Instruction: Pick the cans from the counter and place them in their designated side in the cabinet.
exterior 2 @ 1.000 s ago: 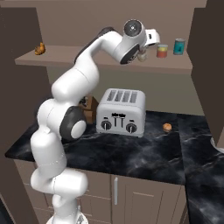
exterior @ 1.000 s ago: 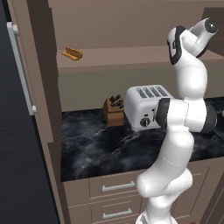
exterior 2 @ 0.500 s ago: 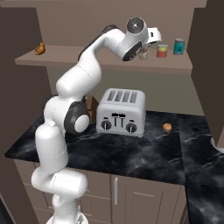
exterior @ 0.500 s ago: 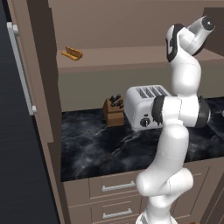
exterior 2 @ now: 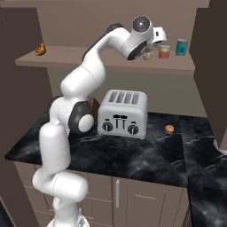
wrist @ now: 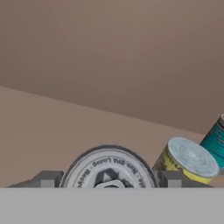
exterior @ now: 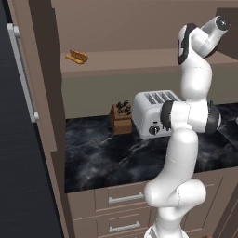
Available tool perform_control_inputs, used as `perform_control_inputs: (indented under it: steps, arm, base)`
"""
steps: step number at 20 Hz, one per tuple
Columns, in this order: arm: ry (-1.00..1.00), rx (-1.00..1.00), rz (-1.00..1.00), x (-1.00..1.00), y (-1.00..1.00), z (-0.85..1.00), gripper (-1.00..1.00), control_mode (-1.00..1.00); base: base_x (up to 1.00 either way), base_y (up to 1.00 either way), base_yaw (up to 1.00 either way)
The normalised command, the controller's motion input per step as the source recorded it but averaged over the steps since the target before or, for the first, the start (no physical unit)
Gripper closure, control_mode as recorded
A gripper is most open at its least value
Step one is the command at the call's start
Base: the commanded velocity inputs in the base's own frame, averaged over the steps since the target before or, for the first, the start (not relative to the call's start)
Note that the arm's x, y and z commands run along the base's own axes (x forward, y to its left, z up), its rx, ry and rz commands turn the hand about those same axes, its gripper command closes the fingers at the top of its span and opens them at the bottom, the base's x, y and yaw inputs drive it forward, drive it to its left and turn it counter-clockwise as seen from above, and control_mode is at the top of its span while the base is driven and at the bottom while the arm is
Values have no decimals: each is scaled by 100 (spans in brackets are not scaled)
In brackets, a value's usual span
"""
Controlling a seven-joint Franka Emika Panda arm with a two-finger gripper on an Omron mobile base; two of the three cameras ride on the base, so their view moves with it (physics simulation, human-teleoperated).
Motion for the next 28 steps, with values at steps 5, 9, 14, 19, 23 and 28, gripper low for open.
perform_control_inputs:
  steps: [5,9,14,19,23,28]
  arm:
    - [-3,1,0,2,-1,0,-100,-100]
    - [-6,3,1,1,0,0,-100,-100]
    - [-12,5,2,-5,0,1,-100,-100]
    - [-14,6,3,-21,0,7,-100,-100]
    - [-10,5,4,-37,0,13,-100,-100]
    - [-12,3,4,-44,3,15,-100,-100]
  base:
    - [0,0,0]
    - [0,0,0]
    - [0,0,0]
    - [0,0,0]
    - [0,0,0]
    - [0,0,0]
